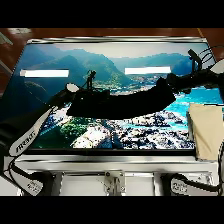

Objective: Fold the shirts.

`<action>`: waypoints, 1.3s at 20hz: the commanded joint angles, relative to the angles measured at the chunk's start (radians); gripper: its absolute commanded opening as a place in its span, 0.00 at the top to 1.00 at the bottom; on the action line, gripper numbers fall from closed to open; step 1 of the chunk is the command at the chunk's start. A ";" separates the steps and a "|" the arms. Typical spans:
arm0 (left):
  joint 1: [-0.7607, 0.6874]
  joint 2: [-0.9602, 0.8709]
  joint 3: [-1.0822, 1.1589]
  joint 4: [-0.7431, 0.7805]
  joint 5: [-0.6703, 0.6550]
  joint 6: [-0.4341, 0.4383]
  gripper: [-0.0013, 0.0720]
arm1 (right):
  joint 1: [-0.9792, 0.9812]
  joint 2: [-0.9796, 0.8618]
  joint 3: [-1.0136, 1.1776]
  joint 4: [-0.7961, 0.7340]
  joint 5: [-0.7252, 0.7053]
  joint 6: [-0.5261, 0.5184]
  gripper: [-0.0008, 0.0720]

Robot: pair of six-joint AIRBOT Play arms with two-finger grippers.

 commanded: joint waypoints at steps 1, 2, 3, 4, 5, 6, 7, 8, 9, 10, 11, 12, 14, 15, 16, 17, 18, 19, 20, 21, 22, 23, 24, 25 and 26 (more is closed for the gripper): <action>-0.019 -0.038 0.001 -0.019 0.018 0.000 0.93 | 0.000 0.031 0.001 0.009 -0.006 0.000 0.91; -0.028 -0.053 0.002 -0.041 0.018 0.000 0.93 | 0.000 0.047 0.001 0.010 -0.005 0.000 0.91; -0.042 -0.074 0.009 -0.062 0.018 0.000 0.93 | 0.000 0.065 0.001 0.012 -0.005 0.002 0.91; -0.062 -0.093 0.021 -0.082 0.018 0.000 0.93 | 0.000 0.084 0.001 0.020 -0.005 0.011 0.91; -0.082 -0.109 0.037 -0.091 0.019 0.010 0.93 | 0.000 0.101 0.001 0.038 -0.006 0.015 0.91; -0.105 -0.127 0.061 -0.096 0.020 0.035 0.93 | 0.000 0.117 0.001 0.060 -0.007 0.015 0.91; -0.124 -0.146 0.089 -0.096 0.026 0.048 0.93 | 0.000 0.133 0.001 0.084 -0.009 0.018 0.91; -0.142 -0.167 0.117 -0.098 0.038 0.047 0.93 | 0.000 0.145 0.001 0.102 -0.006 0.033 0.91; -0.159 -0.192 0.150 -0.122 0.050 0.040 0.93 | 0.000 0.154 0.001 0.123 0.005 0.045 0.91; -0.174 -0.216 0.179 -0.169 0.058 0.037 0.93 | 0.000 0.160 0.001 0.139 0.018 0.047 0.91; -0.192 -0.243 0.210 -0.232 0.059 0.038 0.93 | 0.000 0.164 0.001 0.143 0.029 0.047 0.91; -0.208 -0.271 0.238 -0.288 0.055 0.037 0.93 | 0.000 0.167 0.001 0.143 0.033 0.050 0.91; -0.219 -0.306 0.267 -0.370 0.039 0.037 0.93 | 0.001 0.166 0.001 0.153 0.022 0.061 0.91; -0.211 -0.308 0.267 -0.391 0.031 0.037 0.93 | 0.001 0.166 0.001 0.154 0.011 0.060 0.91; -0.192 -0.300 0.267 -0.390 0.013 0.047 0.93 | 0.001 0.166 0.001 0.149 0.002 0.060 0.91; -0.166 -0.283 0.266 -0.373 0.004 0.060 0.93 | 0.001 0.166 0.001 0.150 -0.010 0.060 0.91; -0.130 -0.251 0.265 -0.318 0.010 0.056 0.94 | 0.009 0.166 0.001 0.150 -0.025 0.061 0.91; -0.089 -0.211 0.261 -0.245 0.020 0.029 0.94 | 0.027 0.166 0.001 0.150 -0.044 0.061 0.91; -0.035 -0.158 0.258 -0.149 0.023 -0.018 0.94 | 0.057 0.165 0.001 0.148 -0.067 0.060 0.91; 0.019 -0.102 0.258 -0.060 0.017 -0.059 0.94 | 0.101 0.165 0.001 0.129 -0.100 0.060 0.91; 0.082 -0.033 0.258 0.031 0.017 -0.089 0.94 | 0.158 0.163 0.000 0.081 -0.142 0.065 0.91; 0.142 0.038 0.258 0.101 0.019 -0.114 0.94 | 0.214 0.156 0.000 0.029 -0.181 0.087 0.91; 0.211 0.119 0.259 0.162 0.018 -0.130 0.94 | 0.274 0.139 0.000 -0.017 -0.219 0.117 0.91; 0.276 0.196 0.259 0.204 0.018 -0.137 0.94 | 0.334 0.112 0.000 -0.054 -0.260 0.144 0.91; 0.348 0.278 0.259 0.230 0.014 -0.137 0.94 | 0.391 0.076 0.000 -0.060 -0.303 0.155 0.91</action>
